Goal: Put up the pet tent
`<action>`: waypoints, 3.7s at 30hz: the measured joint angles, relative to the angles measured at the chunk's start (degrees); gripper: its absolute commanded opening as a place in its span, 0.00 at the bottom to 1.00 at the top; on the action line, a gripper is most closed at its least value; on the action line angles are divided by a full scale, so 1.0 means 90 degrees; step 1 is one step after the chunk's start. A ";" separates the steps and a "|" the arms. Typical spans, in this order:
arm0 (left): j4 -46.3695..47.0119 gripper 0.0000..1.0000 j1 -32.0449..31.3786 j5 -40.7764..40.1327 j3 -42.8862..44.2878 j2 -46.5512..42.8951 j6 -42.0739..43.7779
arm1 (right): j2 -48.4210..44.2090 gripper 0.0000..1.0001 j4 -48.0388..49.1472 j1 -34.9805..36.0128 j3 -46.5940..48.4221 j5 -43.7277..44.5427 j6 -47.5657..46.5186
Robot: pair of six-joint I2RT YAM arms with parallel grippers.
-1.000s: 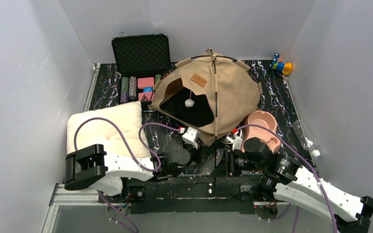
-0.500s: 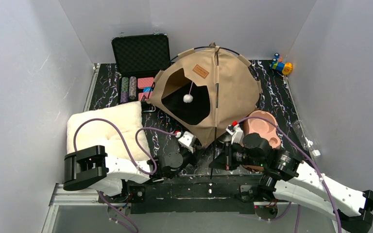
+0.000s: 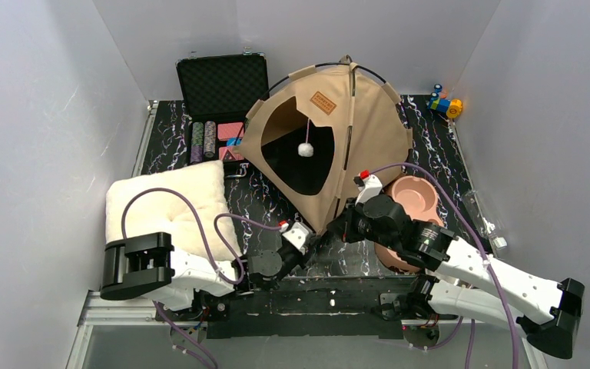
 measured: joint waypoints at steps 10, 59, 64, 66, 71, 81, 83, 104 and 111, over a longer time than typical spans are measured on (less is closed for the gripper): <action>0.0573 0.00 -0.0544 -0.1258 0.0449 0.0831 0.0600 | 0.0335 0.01 0.0192 -0.0658 0.0100 0.0051 -0.0364; 0.0901 0.00 -0.0549 -0.1501 0.0619 0.0845 0.0665 | 0.0342 0.01 0.0401 -0.1120 0.0525 -0.0631 -0.0075; 0.0896 0.00 -0.0549 -0.1508 0.0612 0.0845 0.0668 | 0.0381 0.01 0.0413 -0.1120 0.0525 -0.0629 -0.0114; 0.0891 0.00 -0.0551 -0.1520 0.0607 0.0845 0.0665 | 0.0408 0.01 0.0425 -0.1122 0.0525 -0.0629 -0.0117; 0.0882 0.00 -0.0551 -0.1562 0.0576 0.0845 0.0663 | 0.0510 0.01 0.0466 -0.1122 0.0525 -0.0636 -0.0112; 0.0908 0.00 -0.0563 -0.1639 0.0508 0.0828 0.0651 | 0.0544 0.01 0.0491 -0.1124 0.0491 -0.0682 -0.0078; 0.0886 0.00 -0.0571 -0.1647 0.0488 0.0828 0.0641 | 0.0542 0.01 0.0549 -0.1124 0.0423 -0.0685 -0.0056; 0.0619 0.00 -0.0605 -0.1817 0.0306 0.0826 0.0546 | 0.0797 0.01 0.1311 -0.1149 -0.0114 -0.0969 0.0107; 0.0539 0.00 -0.0610 -0.1860 0.0238 0.0826 0.0542 | 0.0879 0.01 0.1649 -0.1103 -0.0313 -0.0976 0.0153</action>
